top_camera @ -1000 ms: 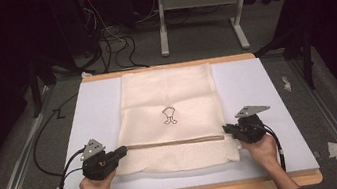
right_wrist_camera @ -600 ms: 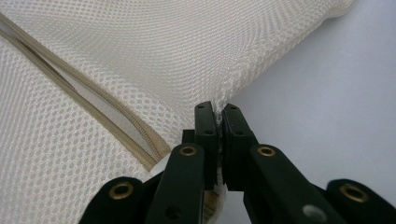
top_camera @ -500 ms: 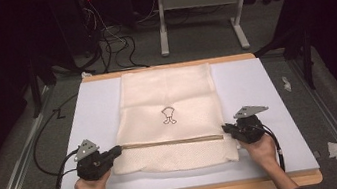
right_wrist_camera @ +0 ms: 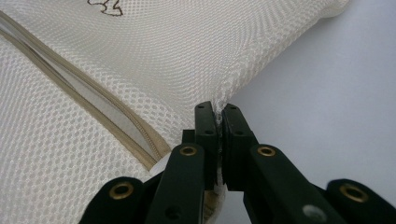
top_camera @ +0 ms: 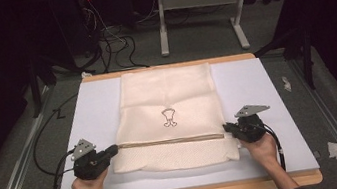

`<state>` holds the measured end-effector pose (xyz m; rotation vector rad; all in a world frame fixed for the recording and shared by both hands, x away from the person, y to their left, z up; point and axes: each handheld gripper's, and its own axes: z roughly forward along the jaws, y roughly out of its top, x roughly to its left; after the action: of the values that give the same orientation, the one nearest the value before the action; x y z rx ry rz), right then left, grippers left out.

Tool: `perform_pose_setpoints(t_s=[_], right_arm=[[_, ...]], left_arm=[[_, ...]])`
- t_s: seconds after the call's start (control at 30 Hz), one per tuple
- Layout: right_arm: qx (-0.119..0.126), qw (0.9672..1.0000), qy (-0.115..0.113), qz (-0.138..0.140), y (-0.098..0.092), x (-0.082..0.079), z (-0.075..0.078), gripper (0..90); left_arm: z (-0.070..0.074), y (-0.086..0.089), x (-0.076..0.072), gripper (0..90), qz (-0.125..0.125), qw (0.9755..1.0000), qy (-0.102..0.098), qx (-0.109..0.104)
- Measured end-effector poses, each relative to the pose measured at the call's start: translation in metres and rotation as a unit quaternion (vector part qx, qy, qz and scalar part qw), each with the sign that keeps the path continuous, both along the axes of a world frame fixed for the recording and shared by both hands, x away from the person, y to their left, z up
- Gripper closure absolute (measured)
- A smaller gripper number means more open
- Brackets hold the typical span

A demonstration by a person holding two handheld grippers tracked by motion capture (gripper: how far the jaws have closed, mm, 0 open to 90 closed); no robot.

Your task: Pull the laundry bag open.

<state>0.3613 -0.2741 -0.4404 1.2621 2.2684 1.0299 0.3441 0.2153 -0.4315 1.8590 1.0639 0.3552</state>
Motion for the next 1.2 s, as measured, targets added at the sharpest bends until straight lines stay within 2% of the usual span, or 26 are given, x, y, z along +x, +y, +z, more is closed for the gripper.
perform_pose_setpoints(t_s=[0.17, 0.37, 0.53, 0.77, 0.87, 0.93, 1.03, 1.13, 1.2], right_arm=[[-0.004, 1.0000, 0.002, 0.000, 0.000, 0.000, 0.001, 88.1], [0.005, 1.0000, -0.001, -0.003, -0.004, 0.001, 0.003, 88.1], [0.004, 1.0000, 0.000, -0.003, -0.006, 0.001, 0.004, 88.3], [0.012, 0.9999, -0.005, -0.008, -0.011, 0.001, 0.006, 88.3], [0.011, 0.9999, -0.005, -0.009, -0.012, 0.001, 0.006, 88.3], [0.010, 0.9999, -0.006, -0.011, -0.014, 0.001, 0.007, 88.3], [0.008, 0.9999, -0.008, -0.012, -0.016, 0.000, 0.008, 88.5], [0.006, 0.9999, -0.005, -0.012, -0.018, -0.001, 0.010, 88.6], [0.006, 0.9999, -0.008, -0.012, -0.020, -0.001, 0.010, 88.7]], left_arm=[[-0.001, 0.001, 0.002, 87.1, 0.001, 1.0000, 0.006, -0.002], [0.002, -0.001, -0.001, 87.0, 0.001, 0.9999, -0.004, 0.016], [0.001, 0.000, 0.002, 87.0, 0.003, 1.0000, 0.001, 0.006], [0.002, -0.002, 0.001, 87.0, 0.004, 0.9998, 0.000, 0.021], [0.003, -0.003, 0.002, 87.0, 0.002, 0.9999, 0.000, 0.016], [0.003, -0.005, 0.004, 87.0, 0.001, 0.9998, 0.001, 0.020], [0.001, -0.009, 0.006, 87.1, 0.006, 0.9992, 0.010, 0.037], [0.001, -0.012, 0.007, 87.1, 0.008, 0.9989, 0.013, 0.045], [0.001, -0.013, 0.008, 87.1, 0.006, 0.9989, 0.016, 0.043]])
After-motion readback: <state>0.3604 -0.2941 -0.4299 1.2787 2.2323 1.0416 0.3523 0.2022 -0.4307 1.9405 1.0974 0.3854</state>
